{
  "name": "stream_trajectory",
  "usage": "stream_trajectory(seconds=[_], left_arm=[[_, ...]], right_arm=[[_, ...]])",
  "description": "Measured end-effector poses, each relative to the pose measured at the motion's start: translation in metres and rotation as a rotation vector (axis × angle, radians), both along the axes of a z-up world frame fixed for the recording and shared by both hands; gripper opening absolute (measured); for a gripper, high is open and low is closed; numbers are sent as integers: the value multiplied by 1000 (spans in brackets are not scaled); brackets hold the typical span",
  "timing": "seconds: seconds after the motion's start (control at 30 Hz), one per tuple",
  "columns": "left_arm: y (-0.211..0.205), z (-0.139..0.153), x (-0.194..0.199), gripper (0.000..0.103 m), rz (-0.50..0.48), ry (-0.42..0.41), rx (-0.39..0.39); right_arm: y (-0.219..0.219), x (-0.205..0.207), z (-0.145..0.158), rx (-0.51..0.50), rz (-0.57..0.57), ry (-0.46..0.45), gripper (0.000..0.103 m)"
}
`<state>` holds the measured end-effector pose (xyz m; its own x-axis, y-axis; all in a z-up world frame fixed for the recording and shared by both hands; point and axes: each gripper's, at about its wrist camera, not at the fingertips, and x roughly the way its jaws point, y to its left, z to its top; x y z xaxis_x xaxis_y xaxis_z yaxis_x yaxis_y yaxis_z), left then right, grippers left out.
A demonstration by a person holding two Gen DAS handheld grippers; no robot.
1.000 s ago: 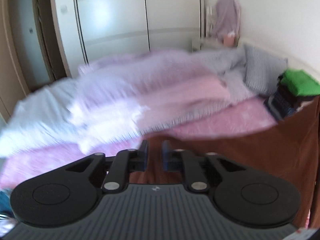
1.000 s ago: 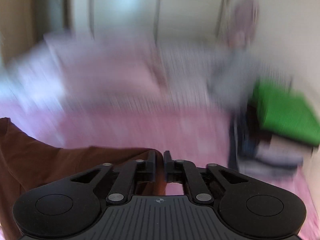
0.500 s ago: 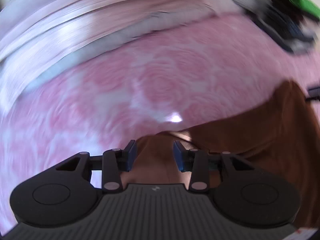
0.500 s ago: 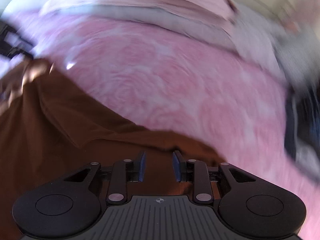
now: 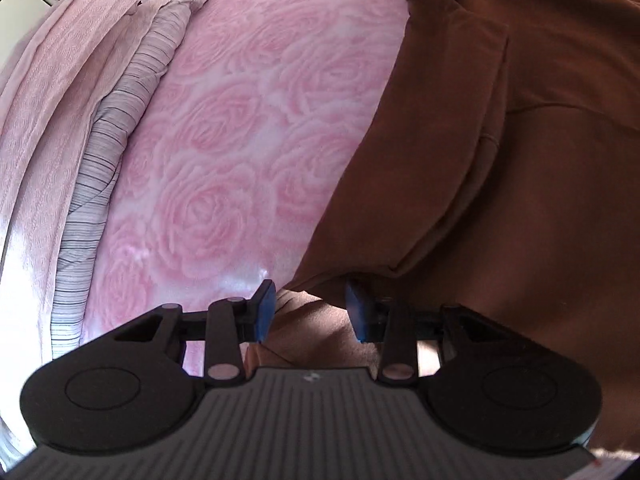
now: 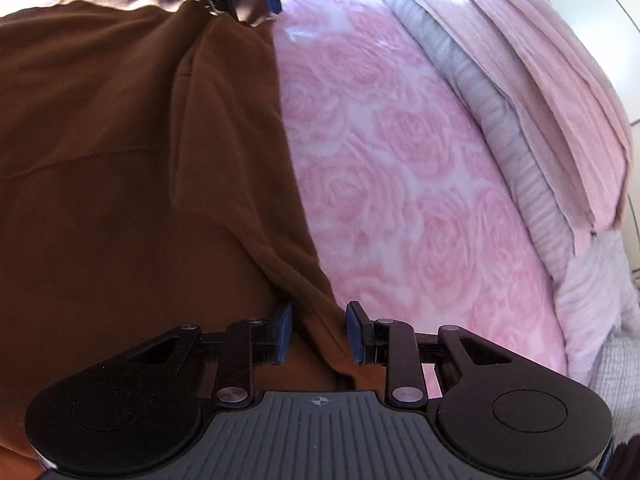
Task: Fold large clothes
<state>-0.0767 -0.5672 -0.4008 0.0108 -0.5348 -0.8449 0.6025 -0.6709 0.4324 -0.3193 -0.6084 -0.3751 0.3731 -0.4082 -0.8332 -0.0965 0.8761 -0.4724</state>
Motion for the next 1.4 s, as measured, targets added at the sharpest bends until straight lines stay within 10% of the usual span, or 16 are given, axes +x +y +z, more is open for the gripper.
stream_trajectory(seconds=[0.1,0.13,0.2,0.27,0.4,0.53,0.7,0.93,1.27,1.4], left_arm=[[-3,-6,-3,35,-22,-33,-39],[-5,-8,-6,35,-44,-36,-53],[-11,-8,-13,6,-80,-14,-57],[-26,-5,-11,4,-25,49,-41],[-78,17,34,4,367,325,-53],[-131,15,74,20,726,466,-56],[-126,19,97,24,935,548,-99],[-19,41,114,26,982,595,-84],[223,65,160,31,1480,461,17],[313,73,166,32,1698,538,6]], right_arm=[[-4,0,-3,8,13,-28,24],[-9,3,-1,37,13,-46,1],[-27,13,11,112,-57,-105,0],[-60,20,26,183,-194,-223,0],[-142,29,38,280,-559,-416,0],[-185,46,10,292,-882,-314,21],[-141,31,27,281,-813,-396,26],[-56,-12,36,388,-813,-362,26],[15,-51,61,482,-1048,-335,26],[36,-39,71,477,-1028,-342,26]])
